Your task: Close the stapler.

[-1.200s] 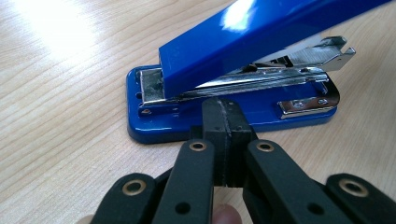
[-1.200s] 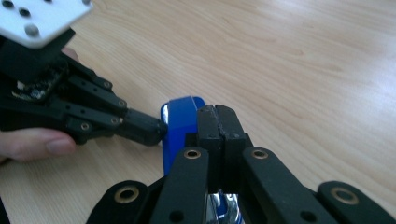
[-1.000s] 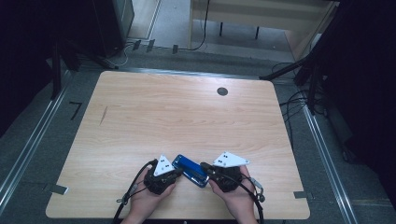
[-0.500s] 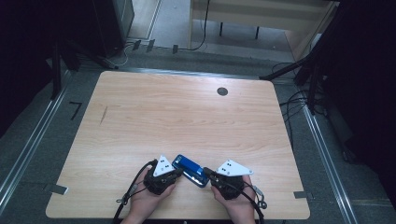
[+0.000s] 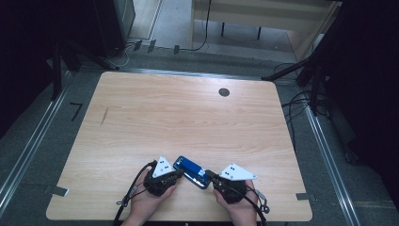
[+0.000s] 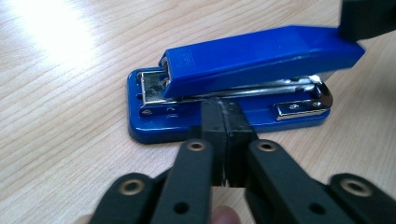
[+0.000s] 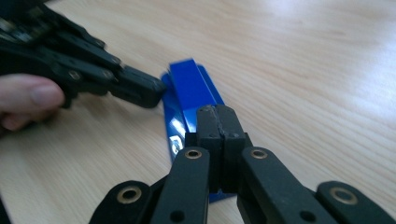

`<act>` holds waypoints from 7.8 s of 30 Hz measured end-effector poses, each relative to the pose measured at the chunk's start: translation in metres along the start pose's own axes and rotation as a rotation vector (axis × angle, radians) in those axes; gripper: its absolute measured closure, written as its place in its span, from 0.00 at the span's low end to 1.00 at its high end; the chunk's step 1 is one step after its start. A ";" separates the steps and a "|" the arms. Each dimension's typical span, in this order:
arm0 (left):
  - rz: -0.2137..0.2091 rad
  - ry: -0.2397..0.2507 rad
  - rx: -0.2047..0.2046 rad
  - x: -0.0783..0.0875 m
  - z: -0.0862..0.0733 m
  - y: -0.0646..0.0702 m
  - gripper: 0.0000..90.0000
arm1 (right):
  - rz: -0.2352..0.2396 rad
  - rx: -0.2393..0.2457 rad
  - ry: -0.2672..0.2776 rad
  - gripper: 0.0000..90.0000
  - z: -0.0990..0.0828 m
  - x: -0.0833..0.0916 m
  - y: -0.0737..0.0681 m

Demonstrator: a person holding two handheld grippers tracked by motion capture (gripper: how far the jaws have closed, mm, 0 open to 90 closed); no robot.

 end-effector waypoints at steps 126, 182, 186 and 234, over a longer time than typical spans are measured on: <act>0.351 -0.004 0.276 0.109 -0.083 -0.132 0.16 | -0.117 -0.085 0.035 1.00 -0.022 -0.021 0.015; 0.344 -0.005 0.284 0.109 -0.083 -0.133 0.16 | -0.079 -0.079 -0.002 0.82 0.000 -0.022 0.037; 0.347 -0.006 0.281 0.109 -0.083 -0.133 0.16 | -0.061 -0.087 0.005 0.70 0.006 -0.014 0.035; 0.346 -0.006 0.288 0.109 -0.084 -0.133 0.16 | -0.097 -0.153 0.047 0.17 0.012 0.056 0.106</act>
Point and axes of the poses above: each handheld gripper's, and its own axes: x roughly backward along the jaws, z roughly out of its top, y roughly to its right, the point moved 10 cm from there along -x, roughly forward along the jaws, and after that the axes turned 13 degrees about -x, right-handed, at the moved point
